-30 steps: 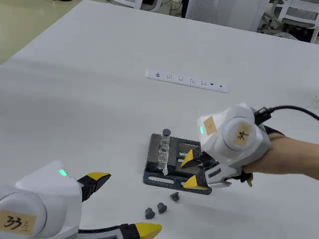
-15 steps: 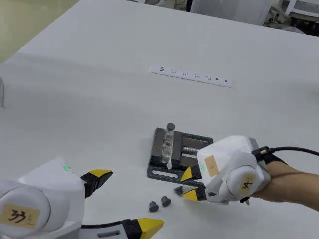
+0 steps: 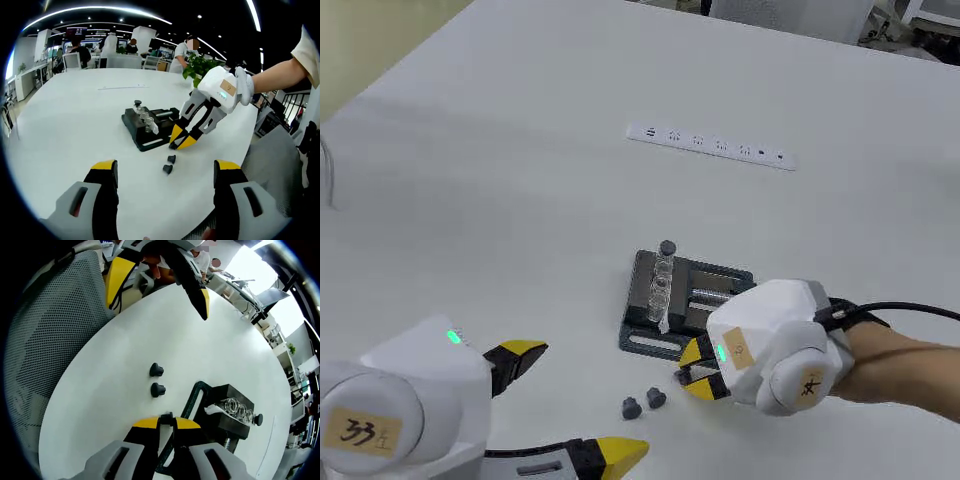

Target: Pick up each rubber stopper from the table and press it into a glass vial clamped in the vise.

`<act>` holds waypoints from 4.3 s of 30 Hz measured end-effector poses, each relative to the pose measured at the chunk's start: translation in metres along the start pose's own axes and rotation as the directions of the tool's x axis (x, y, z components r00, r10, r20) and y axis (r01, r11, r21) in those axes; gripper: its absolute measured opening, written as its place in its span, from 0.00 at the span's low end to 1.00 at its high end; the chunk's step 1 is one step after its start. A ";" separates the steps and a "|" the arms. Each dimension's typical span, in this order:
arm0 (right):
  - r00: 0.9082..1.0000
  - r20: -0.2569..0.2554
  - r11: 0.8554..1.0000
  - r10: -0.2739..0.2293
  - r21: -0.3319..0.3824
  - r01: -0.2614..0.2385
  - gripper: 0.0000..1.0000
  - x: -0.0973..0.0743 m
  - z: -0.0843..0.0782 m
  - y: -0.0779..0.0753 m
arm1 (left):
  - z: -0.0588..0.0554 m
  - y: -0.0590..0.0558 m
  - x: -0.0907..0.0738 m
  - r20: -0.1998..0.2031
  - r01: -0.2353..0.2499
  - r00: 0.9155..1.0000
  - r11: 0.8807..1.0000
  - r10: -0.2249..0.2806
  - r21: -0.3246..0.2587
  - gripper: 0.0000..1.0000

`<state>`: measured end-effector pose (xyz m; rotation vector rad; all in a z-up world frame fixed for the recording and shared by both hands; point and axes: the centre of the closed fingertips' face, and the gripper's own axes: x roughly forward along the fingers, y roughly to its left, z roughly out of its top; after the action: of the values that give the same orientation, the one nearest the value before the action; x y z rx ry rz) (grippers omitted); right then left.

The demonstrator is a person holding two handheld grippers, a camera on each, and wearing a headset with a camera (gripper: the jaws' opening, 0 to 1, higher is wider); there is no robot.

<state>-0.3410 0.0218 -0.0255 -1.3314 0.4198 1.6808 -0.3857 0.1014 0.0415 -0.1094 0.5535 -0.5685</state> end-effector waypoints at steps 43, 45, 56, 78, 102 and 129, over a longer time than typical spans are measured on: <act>0.818 0.128 0.823 -0.561 0.191 0.535 0.05 -0.155 0.042 -0.040 | 0.106 -0.045 0.027 0.177 0.361 0.928 0.907 -0.328 -0.215 0.52; 0.816 0.129 0.823 -0.563 0.181 0.539 0.05 -0.154 0.046 -0.037 | 0.111 -0.051 0.028 0.191 0.378 0.921 0.899 -0.340 -0.222 0.48; 0.816 0.133 0.827 -0.562 0.091 0.555 0.05 -0.151 0.062 -0.030 | 0.108 -0.069 0.027 0.223 0.461 0.885 0.833 -0.409 -0.305 0.22; 0.839 0.170 0.854 -0.516 0.035 0.518 0.05 -0.152 0.081 -0.023 | 0.104 -0.084 0.019 0.259 0.548 0.836 0.729 -0.484 -0.410 0.05; 0.870 0.252 0.882 -0.424 0.334 0.333 0.18 -0.155 0.077 -0.020 | 0.089 -0.072 0.015 0.195 0.469 0.882 0.845 -0.430 -0.257 0.04; 0.955 0.279 0.912 -0.102 0.411 -0.023 0.12 -0.131 0.079 0.017 | 0.065 -0.110 0.013 -0.018 0.430 0.884 0.800 -0.466 0.417 0.04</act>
<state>-0.4020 0.0128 0.1154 -0.7618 0.5294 1.6134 -0.3953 -0.0020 0.1177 0.1417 0.3083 -1.1334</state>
